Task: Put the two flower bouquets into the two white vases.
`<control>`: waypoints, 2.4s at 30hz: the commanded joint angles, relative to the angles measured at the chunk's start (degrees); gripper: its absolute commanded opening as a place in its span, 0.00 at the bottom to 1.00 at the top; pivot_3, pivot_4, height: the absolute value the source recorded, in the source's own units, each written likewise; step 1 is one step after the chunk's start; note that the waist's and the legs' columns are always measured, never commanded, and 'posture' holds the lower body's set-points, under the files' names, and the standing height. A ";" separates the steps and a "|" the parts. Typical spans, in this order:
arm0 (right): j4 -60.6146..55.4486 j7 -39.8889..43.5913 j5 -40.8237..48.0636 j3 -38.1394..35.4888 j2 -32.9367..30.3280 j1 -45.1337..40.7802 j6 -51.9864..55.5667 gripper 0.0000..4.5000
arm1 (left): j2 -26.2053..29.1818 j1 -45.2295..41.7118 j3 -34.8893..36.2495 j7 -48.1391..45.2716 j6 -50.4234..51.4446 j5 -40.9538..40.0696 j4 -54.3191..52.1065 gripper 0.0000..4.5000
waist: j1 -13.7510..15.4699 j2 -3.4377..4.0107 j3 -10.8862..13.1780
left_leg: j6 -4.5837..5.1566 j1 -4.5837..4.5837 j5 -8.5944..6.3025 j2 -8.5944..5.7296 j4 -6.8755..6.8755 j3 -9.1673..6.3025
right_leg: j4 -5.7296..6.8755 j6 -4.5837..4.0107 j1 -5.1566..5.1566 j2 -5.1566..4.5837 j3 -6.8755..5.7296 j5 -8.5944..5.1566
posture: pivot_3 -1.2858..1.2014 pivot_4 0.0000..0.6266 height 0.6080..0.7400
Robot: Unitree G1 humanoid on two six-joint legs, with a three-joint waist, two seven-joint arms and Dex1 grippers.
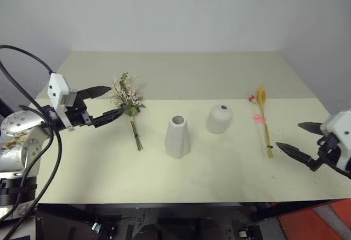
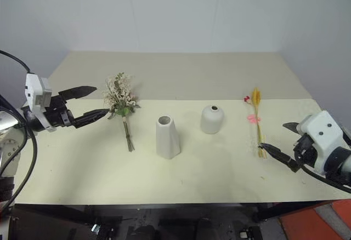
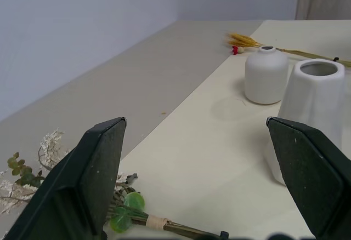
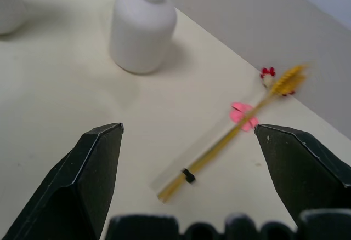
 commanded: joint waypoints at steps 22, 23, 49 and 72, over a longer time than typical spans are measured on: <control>35.04 -10.34 -12.60 31.58 -4.02 -41.38 21.54 1.00 | -0.86 -7.50 -5.99 -3.51 -2.21 1.77 0.21 0.99 | -0.40 0.00 0.02 | -0.02 -0.08 0.01 -0.02 -0.01 0.14 | -0.07 -0.60 -0.20 0.11 0.08 0.37 | 0.52 0.24 1.00; 40.70 -9.87 -13.39 33.81 -2.79 -45.90 21.52 1.00 | -0.97 -8.16 -6.68 -3.96 -2.57 2.12 0.48 0.99 | -0.36 0.01 0.03 | -0.03 -0.11 0.01 -0.06 -0.01 0.16 | -0.11 -0.64 -0.25 0.10 0.11 0.40 | 0.52 0.24 1.00; 105.30 4.07 -32.67 49.30 14.17 -83.36 0.33 0.64 | -0.03 0.21 -5.32 -2.41 -2.32 2.62 -4.44 1.00 | -1.90 0.04 0.04 | -0.29 -1.13 0.16 -0.11 -0.04 0.42 | 0.37 -0.74 -1.79 0.11 0.50 0.60 | 0.52 0.24 1.00; 55.34 -33.21 -2.17 12.21 30.04 -66.71 -31.77 0.00 | 1.81 -2.12 -6.47 -3.29 0.89 1.90 -4.75 1.00 | -3.14 0.05 0.04 | -0.34 -1.08 0.20 0.15 0.02 0.67 | 1.07 -0.77 -2.00 0.51 1.15 0.68 | 0.52 0.24 1.00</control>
